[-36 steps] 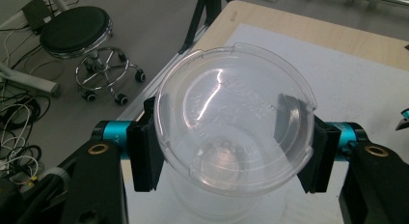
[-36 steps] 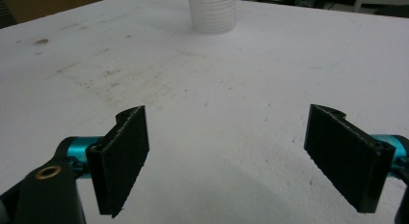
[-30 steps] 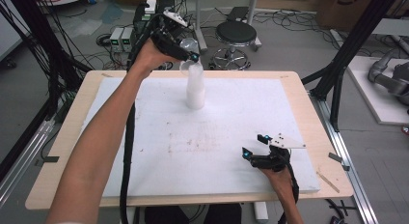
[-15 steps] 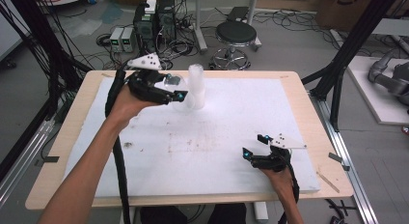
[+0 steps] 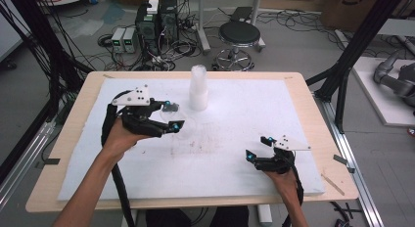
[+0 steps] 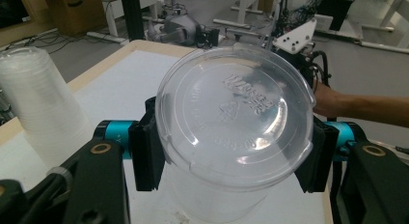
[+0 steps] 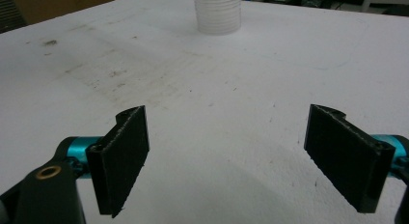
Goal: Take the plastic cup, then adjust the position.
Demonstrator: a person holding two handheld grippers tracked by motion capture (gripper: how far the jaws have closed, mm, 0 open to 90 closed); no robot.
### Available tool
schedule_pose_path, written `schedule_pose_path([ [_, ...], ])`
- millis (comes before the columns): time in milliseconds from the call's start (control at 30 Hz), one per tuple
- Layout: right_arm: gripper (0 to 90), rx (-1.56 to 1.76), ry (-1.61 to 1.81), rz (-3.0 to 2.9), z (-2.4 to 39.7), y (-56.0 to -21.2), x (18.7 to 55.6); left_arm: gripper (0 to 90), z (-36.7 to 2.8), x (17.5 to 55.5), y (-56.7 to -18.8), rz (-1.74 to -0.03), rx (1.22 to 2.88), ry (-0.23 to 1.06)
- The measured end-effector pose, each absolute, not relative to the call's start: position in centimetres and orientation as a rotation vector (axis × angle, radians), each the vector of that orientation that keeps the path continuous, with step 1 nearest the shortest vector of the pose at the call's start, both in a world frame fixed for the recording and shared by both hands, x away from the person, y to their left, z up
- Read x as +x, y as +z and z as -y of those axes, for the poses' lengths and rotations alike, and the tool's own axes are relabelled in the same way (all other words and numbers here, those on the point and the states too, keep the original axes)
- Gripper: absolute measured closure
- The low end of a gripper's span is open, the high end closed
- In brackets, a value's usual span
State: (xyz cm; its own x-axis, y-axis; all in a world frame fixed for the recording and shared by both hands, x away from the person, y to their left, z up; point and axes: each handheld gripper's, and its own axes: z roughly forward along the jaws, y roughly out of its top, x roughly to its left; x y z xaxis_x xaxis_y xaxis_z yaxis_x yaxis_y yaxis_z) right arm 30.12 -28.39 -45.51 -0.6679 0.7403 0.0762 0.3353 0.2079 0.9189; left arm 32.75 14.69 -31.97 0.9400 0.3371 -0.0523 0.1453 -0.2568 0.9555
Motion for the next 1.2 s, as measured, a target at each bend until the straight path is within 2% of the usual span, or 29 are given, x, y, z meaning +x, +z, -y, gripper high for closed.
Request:
schedule_pose_path([
  [367, 16.0, 1.009, 1.438, -2.115, 28.3, -45.5, 30.1, 39.0, -14.6, 32.6, -34.9, -0.334, 1.821, 0.138],
  [1033, 16.0, 0.950, 1.550, -2.185, 28.8, -45.3, 30.5, 39.0, -14.7, 32.7, -34.9, -0.292, 1.780, 0.130],
  [1200, 16.0, 0.805, 1.653, -2.232, 28.7, -43.3, 30.5, 39.0, -14.5, 32.7, -34.8, -0.260, 1.757, 0.109],
])
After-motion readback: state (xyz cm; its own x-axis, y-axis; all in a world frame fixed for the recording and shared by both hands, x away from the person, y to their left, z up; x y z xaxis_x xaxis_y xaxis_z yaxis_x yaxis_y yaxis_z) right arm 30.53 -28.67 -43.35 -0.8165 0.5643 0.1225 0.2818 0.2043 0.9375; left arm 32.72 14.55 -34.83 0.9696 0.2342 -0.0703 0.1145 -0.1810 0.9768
